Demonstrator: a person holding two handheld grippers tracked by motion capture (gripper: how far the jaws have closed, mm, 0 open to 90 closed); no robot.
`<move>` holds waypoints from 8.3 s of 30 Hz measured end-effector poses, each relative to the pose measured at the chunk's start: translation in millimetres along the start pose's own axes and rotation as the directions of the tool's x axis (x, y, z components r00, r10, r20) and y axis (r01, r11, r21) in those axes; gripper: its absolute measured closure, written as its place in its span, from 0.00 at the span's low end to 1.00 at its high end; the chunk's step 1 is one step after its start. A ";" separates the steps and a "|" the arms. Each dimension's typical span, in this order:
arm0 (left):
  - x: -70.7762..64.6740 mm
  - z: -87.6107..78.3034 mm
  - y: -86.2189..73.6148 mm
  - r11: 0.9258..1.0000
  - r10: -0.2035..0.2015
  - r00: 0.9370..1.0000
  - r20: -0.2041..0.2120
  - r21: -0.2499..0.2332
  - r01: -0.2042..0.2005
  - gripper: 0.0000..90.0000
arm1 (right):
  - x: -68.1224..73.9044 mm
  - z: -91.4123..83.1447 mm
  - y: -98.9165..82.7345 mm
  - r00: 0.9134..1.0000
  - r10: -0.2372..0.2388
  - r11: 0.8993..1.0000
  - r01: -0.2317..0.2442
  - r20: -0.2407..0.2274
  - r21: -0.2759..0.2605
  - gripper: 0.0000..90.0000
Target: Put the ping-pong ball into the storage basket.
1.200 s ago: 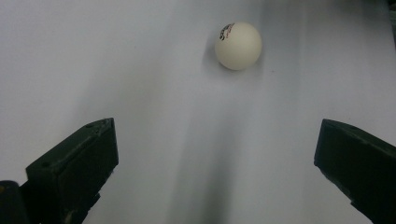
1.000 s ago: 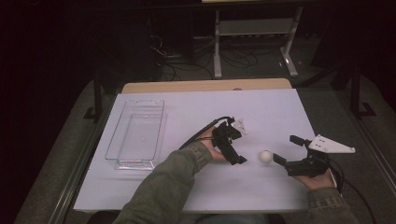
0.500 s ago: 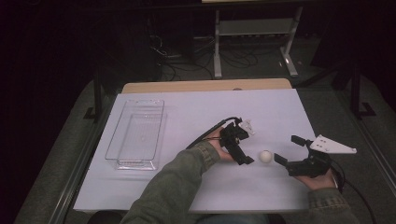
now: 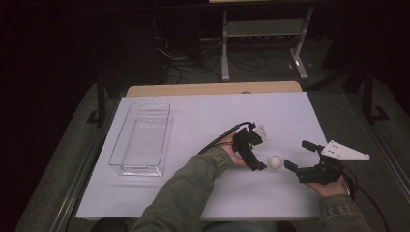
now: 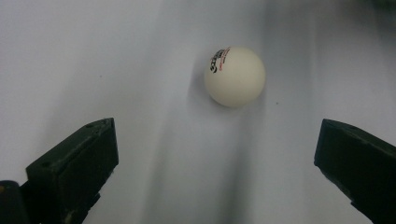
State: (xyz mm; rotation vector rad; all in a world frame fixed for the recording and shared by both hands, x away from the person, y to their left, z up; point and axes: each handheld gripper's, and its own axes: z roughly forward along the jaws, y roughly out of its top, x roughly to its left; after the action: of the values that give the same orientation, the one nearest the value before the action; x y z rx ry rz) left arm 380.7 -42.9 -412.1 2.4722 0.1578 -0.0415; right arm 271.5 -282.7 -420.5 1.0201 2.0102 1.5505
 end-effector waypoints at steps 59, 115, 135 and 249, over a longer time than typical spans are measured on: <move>-13.2 48.7 31.3 0.984 0.158 0.986 0.050 0.077 -0.161 0.40 | -1.0 -1.8 -2.4 1.000 0.006 1.000 -0.006 -0.001 0.010 0.00; -12.7 -27.3 37.9 0.978 0.191 0.982 0.006 0.081 -0.191 0.57 | -0.3 -2.4 -3.1 1.000 0.016 1.000 -0.016 -0.012 0.011 0.00; -8.4 -61.8 28.6 0.983 0.160 0.986 -0.045 0.095 -0.156 0.57 | 0.6 -1.3 -4.3 1.000 0.007 1.000 -0.007 -0.012 0.024 0.00; 1.5 -249.5 -105.2 0.984 -0.110 0.934 -0.339 0.095 0.151 0.57 | 2.9 4.9 -6.1 1.000 -0.007 0.997 0.008 -0.018 0.074 0.00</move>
State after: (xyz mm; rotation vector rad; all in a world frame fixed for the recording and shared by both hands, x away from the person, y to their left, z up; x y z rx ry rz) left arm 366.7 193.2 -280.4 2.5681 0.4781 0.3212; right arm 271.2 -278.0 -427.4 1.0285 2.0949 1.4964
